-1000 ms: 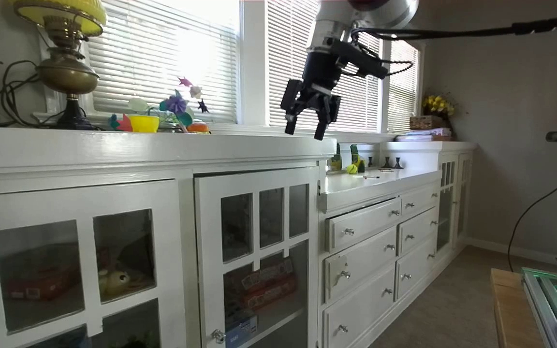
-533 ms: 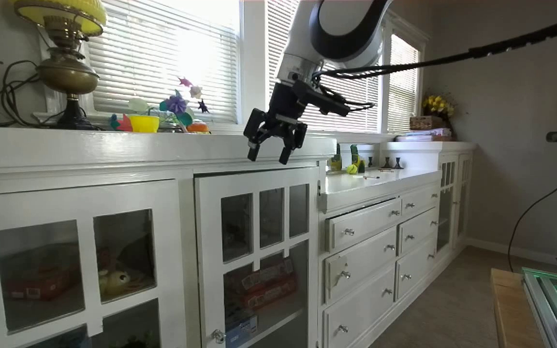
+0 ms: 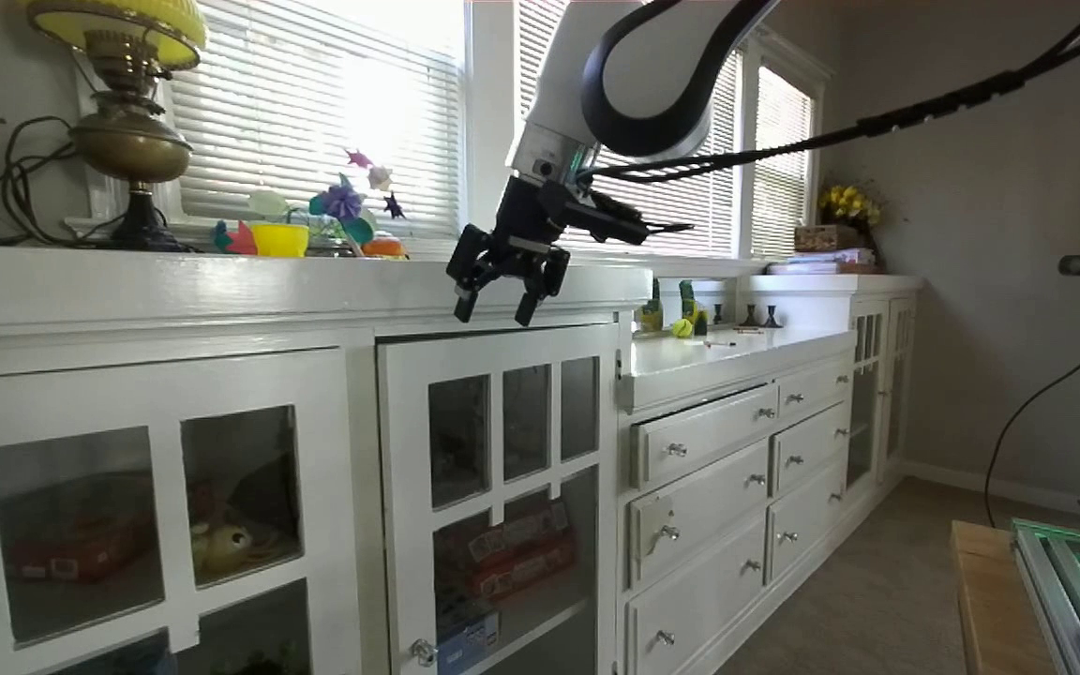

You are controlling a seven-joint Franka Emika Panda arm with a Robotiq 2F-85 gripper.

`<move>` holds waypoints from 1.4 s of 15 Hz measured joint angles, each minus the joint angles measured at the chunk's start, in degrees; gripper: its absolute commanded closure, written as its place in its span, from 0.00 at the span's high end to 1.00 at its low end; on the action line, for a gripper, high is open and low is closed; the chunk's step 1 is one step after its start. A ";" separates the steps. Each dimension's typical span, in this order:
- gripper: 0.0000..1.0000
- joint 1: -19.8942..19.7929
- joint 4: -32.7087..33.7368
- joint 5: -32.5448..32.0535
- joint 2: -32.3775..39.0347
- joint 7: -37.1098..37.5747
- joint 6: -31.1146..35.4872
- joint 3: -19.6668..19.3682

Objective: Open the cabinet door on the right.

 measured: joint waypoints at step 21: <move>1.00 4.78 22.16 -51.45 17.56 56.53 -14.01 3.26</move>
